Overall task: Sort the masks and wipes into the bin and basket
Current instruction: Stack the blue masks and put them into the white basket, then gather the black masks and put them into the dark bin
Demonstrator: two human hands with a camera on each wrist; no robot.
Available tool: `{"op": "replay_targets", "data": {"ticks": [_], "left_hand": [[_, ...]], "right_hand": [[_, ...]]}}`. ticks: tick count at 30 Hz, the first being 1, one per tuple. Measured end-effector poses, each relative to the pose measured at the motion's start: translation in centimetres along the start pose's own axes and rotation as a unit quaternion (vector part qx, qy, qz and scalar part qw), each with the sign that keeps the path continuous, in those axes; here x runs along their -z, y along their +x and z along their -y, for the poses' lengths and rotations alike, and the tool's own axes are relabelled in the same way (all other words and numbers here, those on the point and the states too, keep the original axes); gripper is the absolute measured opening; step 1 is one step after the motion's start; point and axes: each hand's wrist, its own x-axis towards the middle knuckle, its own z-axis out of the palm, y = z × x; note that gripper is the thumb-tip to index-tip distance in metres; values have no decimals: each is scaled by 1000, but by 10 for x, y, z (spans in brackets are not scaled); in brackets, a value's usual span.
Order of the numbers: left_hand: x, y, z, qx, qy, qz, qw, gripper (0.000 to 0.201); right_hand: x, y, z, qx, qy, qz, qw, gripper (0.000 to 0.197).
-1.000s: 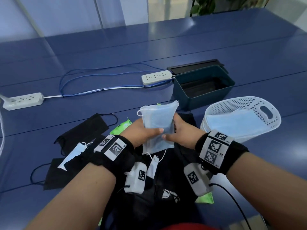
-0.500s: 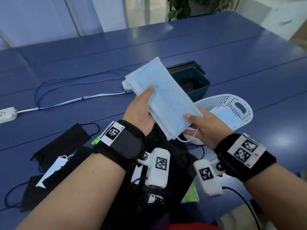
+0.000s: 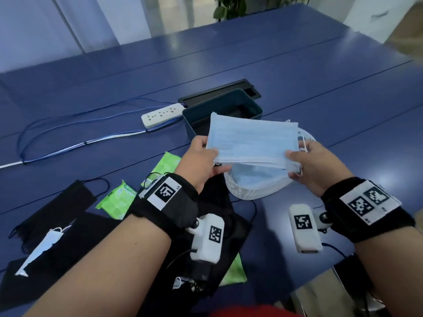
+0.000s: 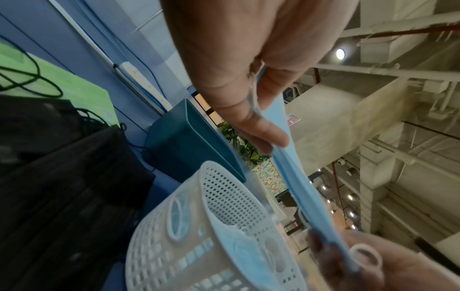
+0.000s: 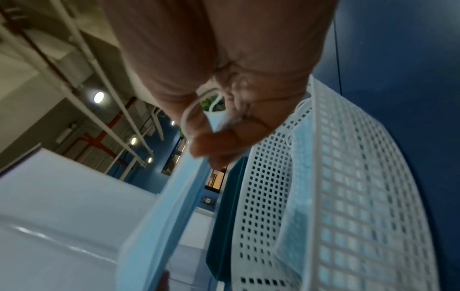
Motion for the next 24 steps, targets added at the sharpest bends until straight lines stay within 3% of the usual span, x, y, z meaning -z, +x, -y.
{"op": "replay_targets", "data": {"ticks": [2, 4, 6, 9, 11, 13, 15, 19, 21, 24], "left_hand": [[-3, 10, 10, -37, 171, -11, 984, 12], [-6, 18, 20, -84, 336, -10, 938, 14], [-9, 23, 31, -104, 425, -21, 899, 23], [-20, 27, 41, -83, 528, -44, 844, 18], [-26, 28, 44, -74, 601, -57, 794, 36], [-29, 27, 46, -80, 632, -78, 767, 49], [-29, 25, 51, -73, 628, -81, 770, 62], [-21, 21, 58, -72, 539, -31, 838, 84], [-13, 17, 61, -65, 510, 14, 858, 76], [7, 9, 62, -65, 497, 68, 862, 50]], "right_hand": [[10, 10, 7, 54, -28, -39, 997, 17], [20, 19, 12, 118, -132, -61, 982, 22], [28, 29, 12, 152, -236, -66, 957, 23], [32, 44, 4, 131, -331, -60, 933, 26], [33, 53, -5, 102, -389, -36, 915, 33], [35, 59, -11, 96, -448, -15, 889, 38], [36, 63, -15, 119, -477, -15, 871, 38], [39, 63, -18, 153, -492, -15, 857, 34], [39, 59, -18, 153, -483, -12, 862, 31], [39, 52, -13, 160, -462, -17, 872, 28]]}}
